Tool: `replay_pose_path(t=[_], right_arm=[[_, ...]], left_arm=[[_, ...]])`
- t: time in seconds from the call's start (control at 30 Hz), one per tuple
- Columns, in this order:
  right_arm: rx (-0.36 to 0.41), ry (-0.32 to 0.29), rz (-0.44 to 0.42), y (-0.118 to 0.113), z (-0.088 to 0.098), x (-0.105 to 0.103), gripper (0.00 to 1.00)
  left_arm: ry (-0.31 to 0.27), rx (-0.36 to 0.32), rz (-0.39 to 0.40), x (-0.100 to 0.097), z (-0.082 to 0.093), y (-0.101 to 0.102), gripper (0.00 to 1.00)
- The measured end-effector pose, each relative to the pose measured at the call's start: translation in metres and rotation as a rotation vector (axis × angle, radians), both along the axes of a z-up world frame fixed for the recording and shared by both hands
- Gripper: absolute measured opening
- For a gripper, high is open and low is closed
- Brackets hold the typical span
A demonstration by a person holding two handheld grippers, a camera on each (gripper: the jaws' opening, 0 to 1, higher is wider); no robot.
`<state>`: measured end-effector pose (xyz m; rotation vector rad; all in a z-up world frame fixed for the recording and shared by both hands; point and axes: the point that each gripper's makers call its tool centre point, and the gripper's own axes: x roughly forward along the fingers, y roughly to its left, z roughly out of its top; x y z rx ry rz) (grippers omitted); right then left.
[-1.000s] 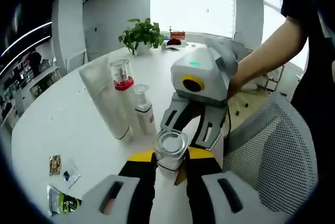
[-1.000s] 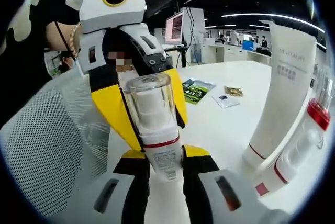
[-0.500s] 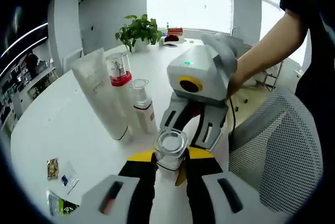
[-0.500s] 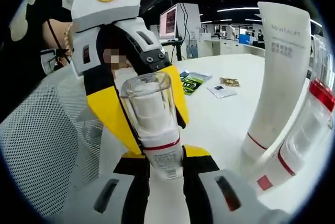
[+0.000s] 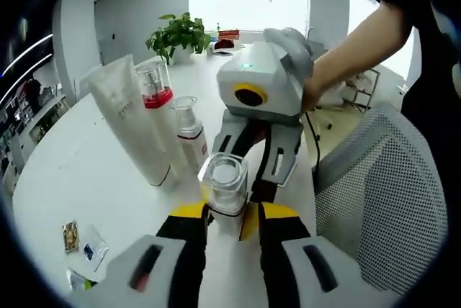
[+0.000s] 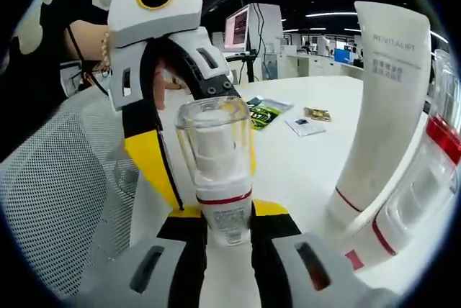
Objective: Arrange the skincare products in the storage area until every visible bottle or jar stands upright without overlapping.
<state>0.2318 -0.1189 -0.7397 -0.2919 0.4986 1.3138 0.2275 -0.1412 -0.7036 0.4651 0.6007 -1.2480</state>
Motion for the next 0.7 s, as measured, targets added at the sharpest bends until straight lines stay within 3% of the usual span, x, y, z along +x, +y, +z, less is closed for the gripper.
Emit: replay_pose_path(t=[0.33, 0.7], right_arm=[[-0.032, -0.004, -0.011, -0.005, -0.004, -0.001, 0.25], [-0.028, -0.001, -0.121, -0.029, 0.005, -0.002, 0.38]], left_arm=[[-0.017, 0.000, -0.027, 0.004, -0.004, -0.006, 0.15], [-0.026, -0.010, -0.055, 0.005, -0.001, -0.013, 0.14]])
